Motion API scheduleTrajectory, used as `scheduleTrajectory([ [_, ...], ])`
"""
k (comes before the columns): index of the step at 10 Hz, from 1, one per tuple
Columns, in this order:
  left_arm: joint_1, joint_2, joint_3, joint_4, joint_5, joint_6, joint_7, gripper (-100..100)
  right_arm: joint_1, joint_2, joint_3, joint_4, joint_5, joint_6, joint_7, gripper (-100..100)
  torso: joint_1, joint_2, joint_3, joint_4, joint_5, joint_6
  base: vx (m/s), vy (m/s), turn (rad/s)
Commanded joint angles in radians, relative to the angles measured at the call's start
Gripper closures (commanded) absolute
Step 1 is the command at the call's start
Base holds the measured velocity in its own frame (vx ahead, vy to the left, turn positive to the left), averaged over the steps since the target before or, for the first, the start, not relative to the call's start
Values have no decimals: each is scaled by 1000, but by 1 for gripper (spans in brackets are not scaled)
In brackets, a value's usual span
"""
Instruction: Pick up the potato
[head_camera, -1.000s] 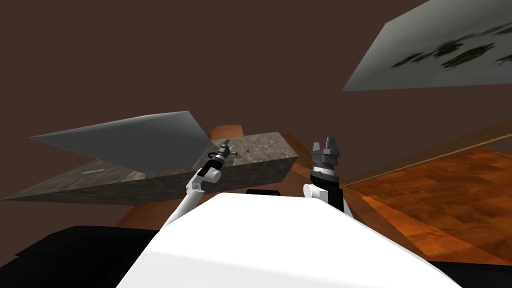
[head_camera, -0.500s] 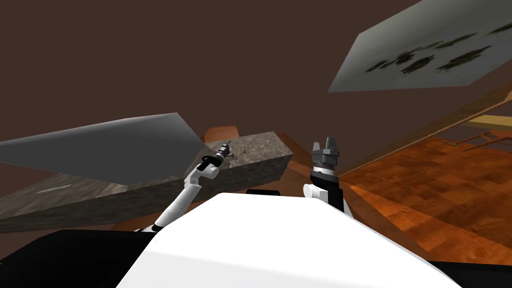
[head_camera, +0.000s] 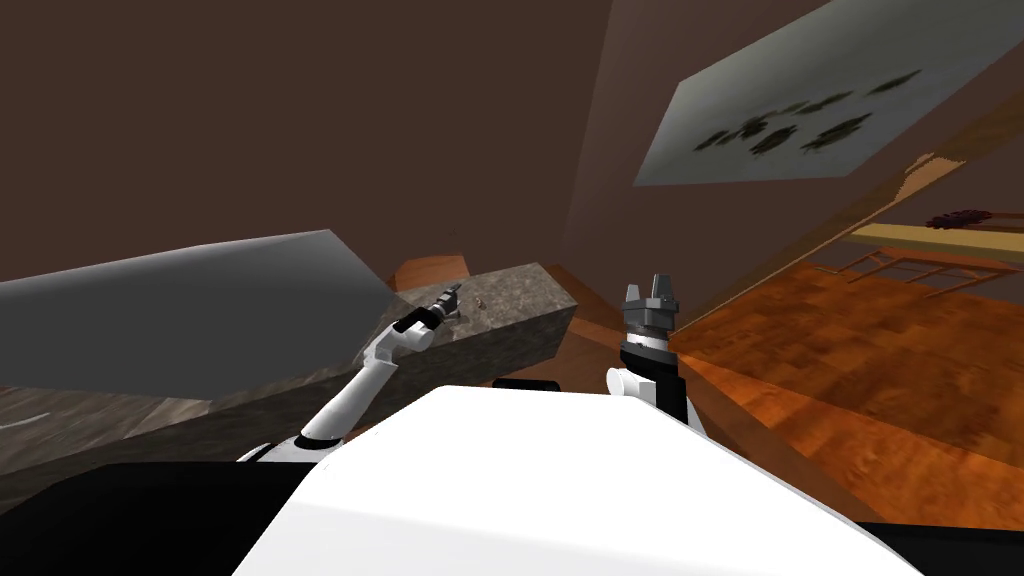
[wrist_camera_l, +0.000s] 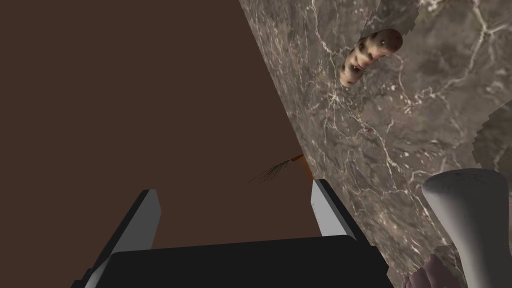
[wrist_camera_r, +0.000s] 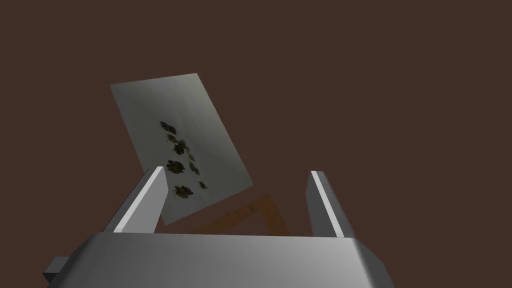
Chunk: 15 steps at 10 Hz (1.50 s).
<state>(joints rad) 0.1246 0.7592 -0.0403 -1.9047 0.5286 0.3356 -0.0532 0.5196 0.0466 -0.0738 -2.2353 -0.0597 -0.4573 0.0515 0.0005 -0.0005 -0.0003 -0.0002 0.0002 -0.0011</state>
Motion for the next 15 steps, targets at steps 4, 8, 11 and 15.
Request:
scheduleTrajectory([
  [4, -35, 87, -19, 50, 60, 117, -13, -100, 0, 0, 0, 0, 0, 0, 0, 0, 0, 0, 0, 0, 0, 1, 1, 6, -166],
  [8, -59, 161, -39, 95, 113, 216, -29, -100, 0, 0, 0, 0, 0, 0, 0, 0, 0, 0, 0, 0, 0, 0, 4, 4, -169],
  [11, -74, 228, -60, 137, 163, 301, -47, -100, 0, 0, 0, 0, 0, 0, 0, 0, 0, 0, 0, 0, 0, -1, 7, 3, -178],
  [15, -82, 285, -83, 177, 211, 395, -67, -100, 0, 0, 0, 0, 0, 0, 0, 0, -1, -1, -1, 0, 0, 0, 10, 3, -202],
])
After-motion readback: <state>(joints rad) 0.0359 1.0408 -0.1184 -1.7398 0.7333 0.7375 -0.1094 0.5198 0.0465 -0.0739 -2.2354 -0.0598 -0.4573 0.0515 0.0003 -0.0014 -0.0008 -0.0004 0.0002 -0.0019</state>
